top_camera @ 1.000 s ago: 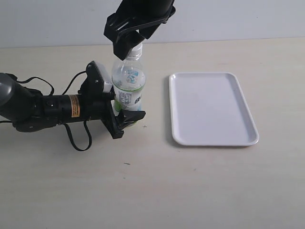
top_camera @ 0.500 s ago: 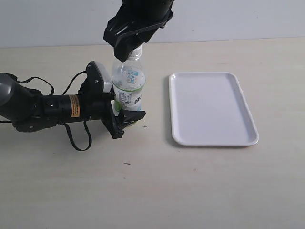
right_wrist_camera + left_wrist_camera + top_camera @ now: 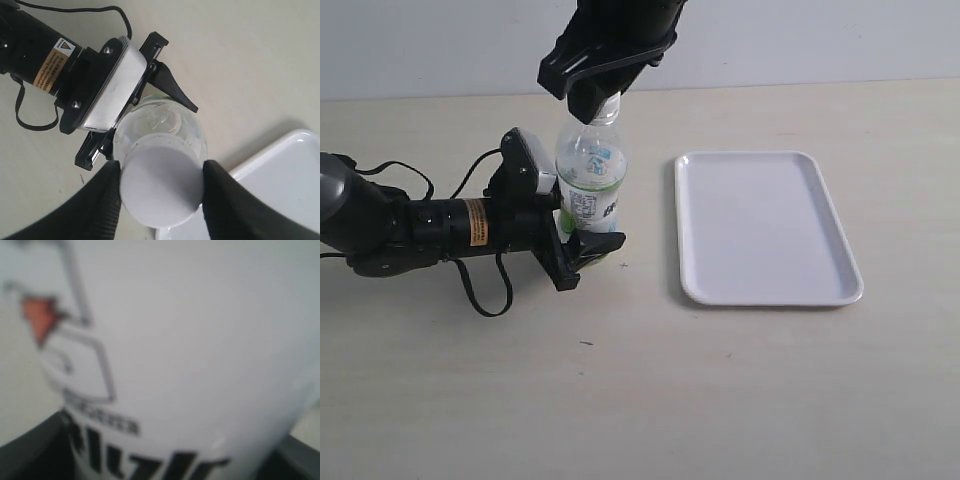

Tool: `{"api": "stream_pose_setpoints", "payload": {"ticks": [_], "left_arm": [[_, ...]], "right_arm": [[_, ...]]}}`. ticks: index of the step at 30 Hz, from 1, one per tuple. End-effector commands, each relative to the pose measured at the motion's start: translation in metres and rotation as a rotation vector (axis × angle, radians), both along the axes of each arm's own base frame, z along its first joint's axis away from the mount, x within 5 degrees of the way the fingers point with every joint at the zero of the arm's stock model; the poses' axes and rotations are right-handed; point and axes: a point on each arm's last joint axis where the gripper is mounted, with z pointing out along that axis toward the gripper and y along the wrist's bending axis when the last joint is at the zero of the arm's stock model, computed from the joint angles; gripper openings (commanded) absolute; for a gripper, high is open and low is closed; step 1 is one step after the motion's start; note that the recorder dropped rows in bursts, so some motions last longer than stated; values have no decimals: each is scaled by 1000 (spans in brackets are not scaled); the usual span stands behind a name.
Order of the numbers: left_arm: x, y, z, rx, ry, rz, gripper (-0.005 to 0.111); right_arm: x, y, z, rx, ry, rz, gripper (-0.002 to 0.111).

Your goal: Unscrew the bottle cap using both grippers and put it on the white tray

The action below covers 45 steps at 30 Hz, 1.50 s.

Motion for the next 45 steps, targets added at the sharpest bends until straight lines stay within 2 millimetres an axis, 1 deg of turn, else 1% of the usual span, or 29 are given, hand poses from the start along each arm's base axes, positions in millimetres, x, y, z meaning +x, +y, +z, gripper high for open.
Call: {"api": "stream_pose_setpoints", "payload": {"ticks": [1, 4, 9, 12, 21, 27, 45], "left_arm": [[0, -1, 3, -6, -5, -2, 0], [0, -1, 3, -6, -5, -2, 0], [0, -1, 3, -6, -5, -2, 0], [0, -1, 3, -7, -5, -3, 0], [0, -1, 4, -10, -6, -3, 0], [0, -1, 4, -10, -6, -3, 0], [0, -1, 4, -10, -4, -1, 0]], "right_arm": [[1, -1, 1, -1, -8, 0, 20], [1, -1, 1, -12, -20, 35, 0], [1, -1, 1, -23, -36, 75, 0], [1, -1, 1, -40, -54, 129, 0], [1, 0, 1, -133, -154, 425, 0], [1, 0, 1, -213, -237, 674, 0], [1, 0, 1, -414, -442, 1298, 0]]}}
